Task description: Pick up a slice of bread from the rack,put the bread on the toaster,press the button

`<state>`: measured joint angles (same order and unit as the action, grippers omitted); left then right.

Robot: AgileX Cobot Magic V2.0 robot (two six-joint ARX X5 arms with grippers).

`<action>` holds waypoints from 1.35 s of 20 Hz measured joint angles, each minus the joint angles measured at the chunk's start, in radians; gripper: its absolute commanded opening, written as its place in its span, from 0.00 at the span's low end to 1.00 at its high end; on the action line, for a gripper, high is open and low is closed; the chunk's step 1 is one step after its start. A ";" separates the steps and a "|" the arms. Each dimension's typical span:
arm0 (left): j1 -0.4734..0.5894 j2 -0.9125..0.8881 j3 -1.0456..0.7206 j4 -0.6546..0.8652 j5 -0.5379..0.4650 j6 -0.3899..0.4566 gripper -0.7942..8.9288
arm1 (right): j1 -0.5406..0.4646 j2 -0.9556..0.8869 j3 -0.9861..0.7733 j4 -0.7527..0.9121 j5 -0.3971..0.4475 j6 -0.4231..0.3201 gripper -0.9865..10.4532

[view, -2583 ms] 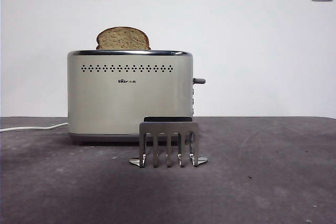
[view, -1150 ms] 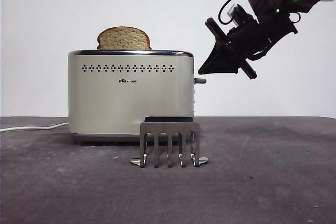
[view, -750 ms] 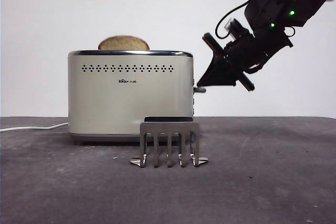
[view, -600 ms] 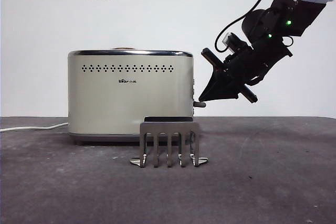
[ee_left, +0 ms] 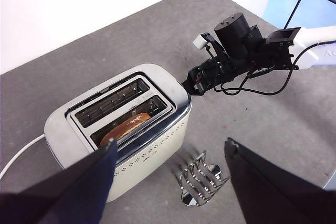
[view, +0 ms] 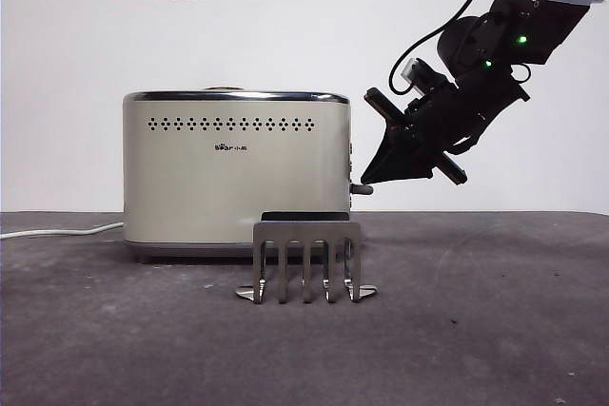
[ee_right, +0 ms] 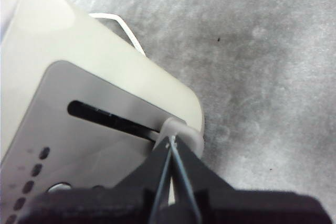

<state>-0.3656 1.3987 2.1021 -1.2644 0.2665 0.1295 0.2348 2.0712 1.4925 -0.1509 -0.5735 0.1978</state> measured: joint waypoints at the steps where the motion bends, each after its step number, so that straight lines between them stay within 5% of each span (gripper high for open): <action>1: 0.000 0.000 0.000 -0.001 0.000 0.000 0.44 | 0.000 0.000 0.000 0.000 0.000 0.000 0.08; 12: 0.000 0.000 0.000 -0.002 0.000 0.000 0.44 | 0.000 -0.023 -0.001 -0.023 0.001 0.000 0.08; 18: 0.000 0.000 0.000 -0.008 0.000 0.000 0.44 | -0.005 -0.261 -0.008 -0.068 0.005 -0.014 0.08; 27: 0.000 0.000 0.000 -0.055 0.000 0.000 0.44 | -0.006 -0.718 -0.008 -0.636 0.005 -0.215 0.08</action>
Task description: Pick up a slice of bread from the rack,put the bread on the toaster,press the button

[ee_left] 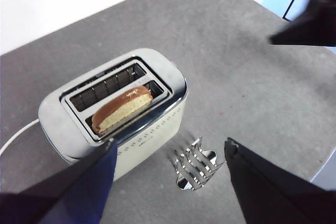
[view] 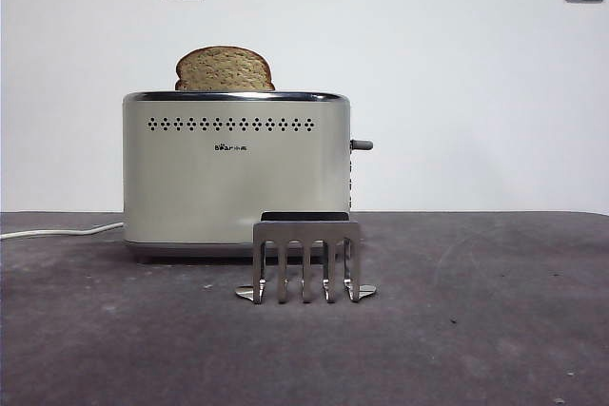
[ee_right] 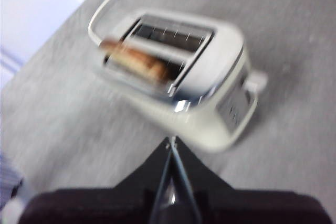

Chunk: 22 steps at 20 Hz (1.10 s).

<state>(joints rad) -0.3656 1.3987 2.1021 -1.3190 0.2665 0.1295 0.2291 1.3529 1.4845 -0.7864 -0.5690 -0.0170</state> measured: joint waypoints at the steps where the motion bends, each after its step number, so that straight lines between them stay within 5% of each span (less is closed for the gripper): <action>1: 0.000 0.000 0.000 -0.003 0.000 0.000 0.44 | 0.000 -0.028 0.000 -0.048 0.000 -0.018 0.08; 4: 0.000 0.000 0.000 -0.015 0.003 0.000 0.35 | 0.000 -0.109 0.000 -0.200 0.000 -0.071 0.08; 7: 0.000 0.000 0.000 -0.017 0.032 0.000 0.07 | 0.000 -0.193 0.000 -0.371 0.000 -0.130 0.08; 11: -0.001 0.000 0.000 -0.017 0.126 0.000 0.07 | 0.000 -0.272 0.000 -0.460 -0.004 -0.156 0.08; 22: -0.001 0.000 0.000 -0.017 0.127 0.000 0.08 | 0.000 -0.293 0.000 -0.459 -0.003 -0.156 0.09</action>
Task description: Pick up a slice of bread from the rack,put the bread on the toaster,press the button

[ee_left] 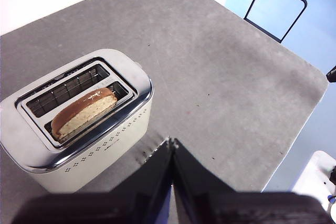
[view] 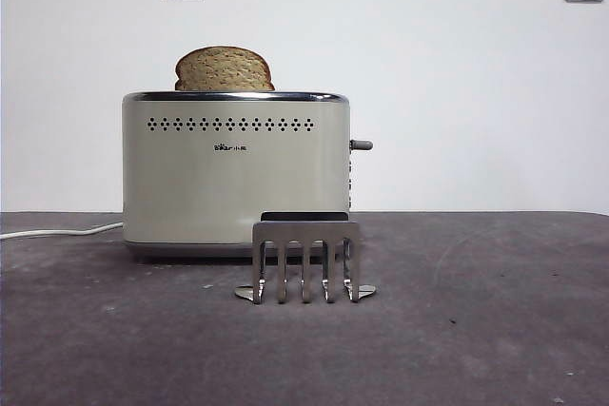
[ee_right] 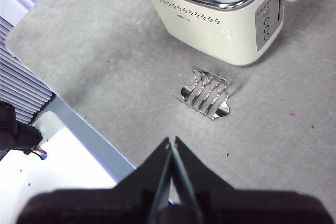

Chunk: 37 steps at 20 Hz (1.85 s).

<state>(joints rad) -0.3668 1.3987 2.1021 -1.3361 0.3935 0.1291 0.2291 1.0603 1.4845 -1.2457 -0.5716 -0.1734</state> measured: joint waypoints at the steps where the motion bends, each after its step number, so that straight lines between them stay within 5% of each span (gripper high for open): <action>1: 0.000 0.000 0.000 0.000 0.000 0.000 0.08 | 0.000 0.000 0.000 0.000 0.000 0.000 0.09; 7: 0.000 0.000 0.000 0.000 -0.003 0.000 0.08 | 0.000 0.000 0.000 0.000 0.000 0.000 0.09; 10: 0.036 -0.013 0.000 0.002 -0.071 0.075 0.08 | 0.000 0.000 0.000 0.000 0.000 0.000 0.09; 15: 0.179 -0.221 -0.085 0.299 -0.072 0.163 0.08 | 0.000 0.000 0.000 0.000 0.003 0.000 0.09; 21: 0.389 -0.656 -0.613 0.732 -0.183 0.178 0.08 | 0.000 0.000 0.000 0.000 0.003 0.000 0.09; 28: 0.485 -1.069 -1.345 1.157 -0.256 0.120 0.08 | 0.000 0.000 0.000 0.000 0.003 0.000 0.09; 37: 0.490 -1.324 -1.912 1.278 -0.260 0.011 0.08 | 0.000 0.000 0.000 0.000 0.003 0.000 0.09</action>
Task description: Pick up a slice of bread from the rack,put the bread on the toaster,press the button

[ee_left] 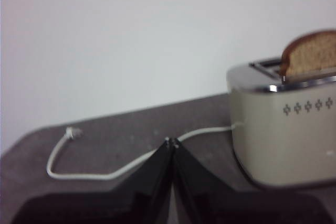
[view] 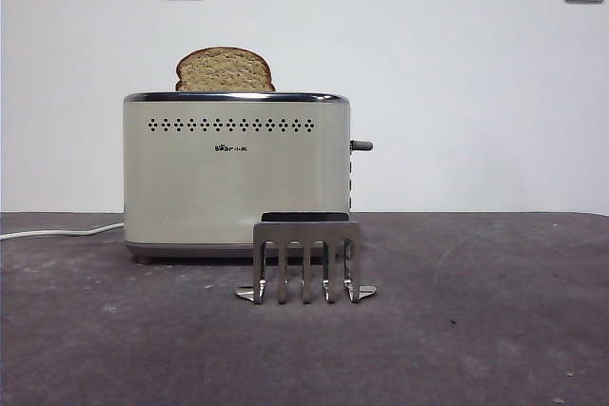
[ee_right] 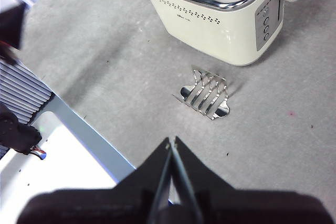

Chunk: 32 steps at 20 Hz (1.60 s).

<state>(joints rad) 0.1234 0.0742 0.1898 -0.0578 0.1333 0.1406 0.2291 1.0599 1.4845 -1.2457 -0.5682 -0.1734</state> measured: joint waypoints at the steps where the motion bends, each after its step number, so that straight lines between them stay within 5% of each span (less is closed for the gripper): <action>1: 0.000 -0.015 -0.034 0.007 0.000 -0.016 0.08 | 0.000 0.000 0.000 0.000 0.000 0.000 0.09; 14: 0.000 -0.068 -0.172 -0.084 0.008 -0.077 0.08 | 0.000 0.000 0.000 0.000 0.000 0.000 0.09; 21: 0.000 -0.068 -0.172 -0.116 0.026 -0.202 0.08 | 0.000 0.000 0.000 0.000 0.000 0.000 0.09; 32: 0.000 -0.068 -0.172 -0.116 0.026 -0.213 0.08 | 0.000 0.000 0.000 -0.001 0.000 0.000 0.09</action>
<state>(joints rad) 0.1234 0.0059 0.0177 -0.1738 0.1596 -0.0723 0.2291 1.0599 1.4845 -1.2465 -0.5682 -0.1734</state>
